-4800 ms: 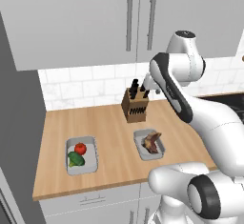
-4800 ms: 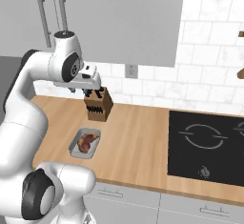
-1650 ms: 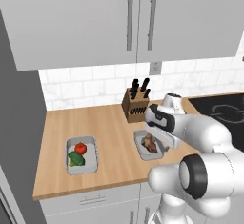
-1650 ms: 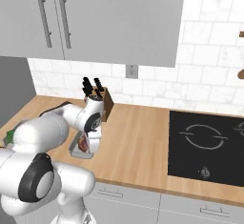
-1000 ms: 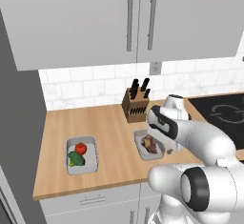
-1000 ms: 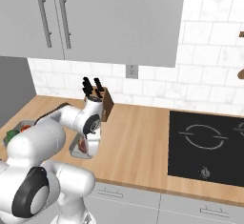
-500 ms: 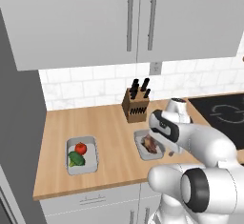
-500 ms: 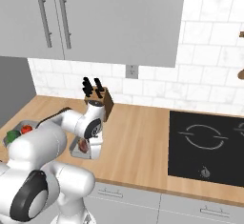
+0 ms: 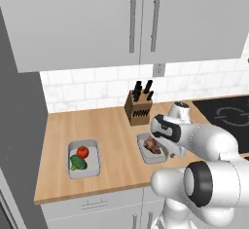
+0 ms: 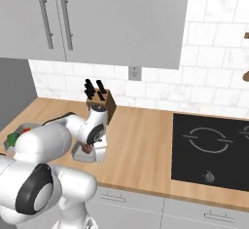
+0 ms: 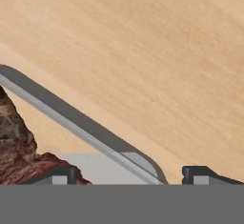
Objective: Take the meat container that has the steak and place it on the second highest rack of the freezer. Then take the vegetable container that has the tomato and broccoli and place it on the highest rack of the freezer.
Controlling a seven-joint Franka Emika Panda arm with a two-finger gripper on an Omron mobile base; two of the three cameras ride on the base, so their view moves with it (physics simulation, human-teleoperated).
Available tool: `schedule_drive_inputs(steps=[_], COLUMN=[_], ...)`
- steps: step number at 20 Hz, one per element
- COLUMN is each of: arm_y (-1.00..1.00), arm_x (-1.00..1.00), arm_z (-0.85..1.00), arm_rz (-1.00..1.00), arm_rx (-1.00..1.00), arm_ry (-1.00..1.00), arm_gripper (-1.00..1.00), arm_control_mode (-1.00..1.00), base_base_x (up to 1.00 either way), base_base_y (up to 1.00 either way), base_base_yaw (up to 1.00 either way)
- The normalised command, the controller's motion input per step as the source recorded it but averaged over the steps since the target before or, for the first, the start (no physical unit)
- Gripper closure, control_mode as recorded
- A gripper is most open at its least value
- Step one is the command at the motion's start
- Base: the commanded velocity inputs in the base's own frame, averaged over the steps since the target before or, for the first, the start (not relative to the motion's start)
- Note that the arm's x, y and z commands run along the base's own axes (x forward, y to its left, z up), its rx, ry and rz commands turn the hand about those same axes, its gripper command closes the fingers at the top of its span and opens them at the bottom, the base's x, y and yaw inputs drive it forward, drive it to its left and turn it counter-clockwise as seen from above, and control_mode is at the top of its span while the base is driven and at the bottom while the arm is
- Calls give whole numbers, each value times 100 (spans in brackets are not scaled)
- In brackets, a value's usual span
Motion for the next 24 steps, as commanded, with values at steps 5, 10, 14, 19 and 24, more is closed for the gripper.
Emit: schedule_drive_inputs(steps=[5,10,14,19,24], arm_y=[5,3,7,27,44], arm_x=[-6,-27,-68,-29,-14], arm_z=[-83,-80,-31,-39,-51], arm_rz=[0,0,-6,-2,-8], arm_rx=[-2,0,0,-1,0], arm_ry=[-1,0,0,2,4], arm_gripper=[-100,-100,-100,-100,-100], arm_control_mode=[-100,-100,-100,-100,-100], base_base_x=[0,0,0,0,0], base_base_y=[0,0,0,0,0], base_base_yaw=[0,0,0,0,0])
